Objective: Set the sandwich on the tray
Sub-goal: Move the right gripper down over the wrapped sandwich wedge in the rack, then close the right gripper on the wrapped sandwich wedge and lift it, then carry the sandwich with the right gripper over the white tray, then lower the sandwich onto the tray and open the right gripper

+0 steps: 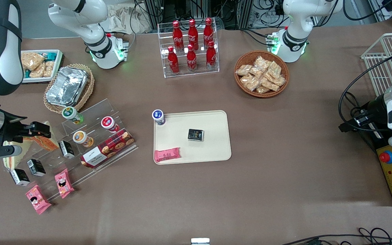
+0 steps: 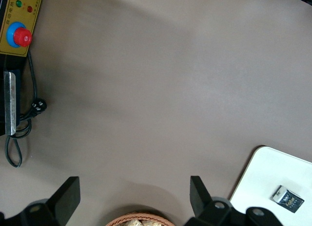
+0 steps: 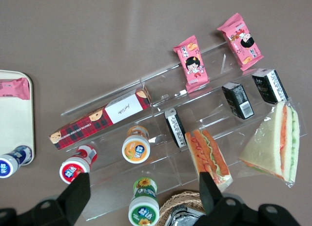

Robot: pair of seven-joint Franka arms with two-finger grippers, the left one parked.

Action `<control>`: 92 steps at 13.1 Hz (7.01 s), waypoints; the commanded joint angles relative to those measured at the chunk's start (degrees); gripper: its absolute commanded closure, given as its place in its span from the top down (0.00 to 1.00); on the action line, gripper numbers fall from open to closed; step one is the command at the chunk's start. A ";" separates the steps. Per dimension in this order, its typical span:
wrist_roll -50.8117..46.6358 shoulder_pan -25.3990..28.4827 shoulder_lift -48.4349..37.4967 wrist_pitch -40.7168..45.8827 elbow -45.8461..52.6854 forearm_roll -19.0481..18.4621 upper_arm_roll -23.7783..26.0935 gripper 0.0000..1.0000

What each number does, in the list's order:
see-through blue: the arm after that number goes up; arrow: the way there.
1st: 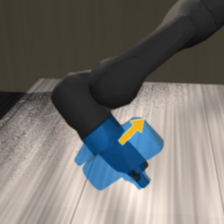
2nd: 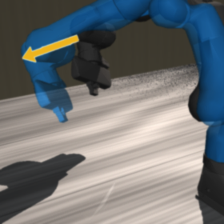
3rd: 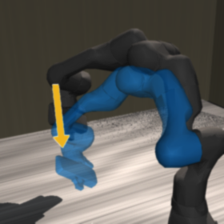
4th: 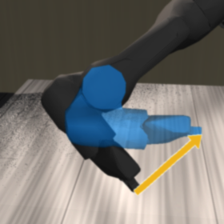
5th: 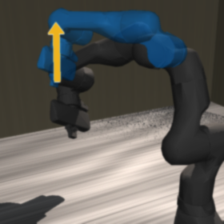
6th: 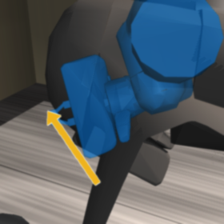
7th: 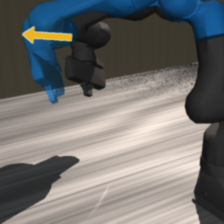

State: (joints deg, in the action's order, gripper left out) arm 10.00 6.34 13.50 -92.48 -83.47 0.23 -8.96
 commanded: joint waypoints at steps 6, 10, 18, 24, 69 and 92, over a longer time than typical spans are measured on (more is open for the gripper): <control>-1.21 -0.19 -1.28 1.07 0.06 -0.31 0.17 0.99; -0.51 -2.02 -2.78 2.56 -0.20 -0.31 -0.61 0.99; 0.64 -10.56 -2.61 -2.78 -6.69 -0.40 -1.58 0.99; 1.86 -14.07 -0.15 -7.10 -9.08 -1.02 -1.76 0.99; 45.99 -13.21 0.47 3.54 3.31 -0.84 19.83 0.17; 23.58 18.44 27.62 -31.00 2.43 -25.88 30.50 0.18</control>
State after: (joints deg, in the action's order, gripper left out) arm 35.12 24.32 38.81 -121.22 -81.97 -22.23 21.45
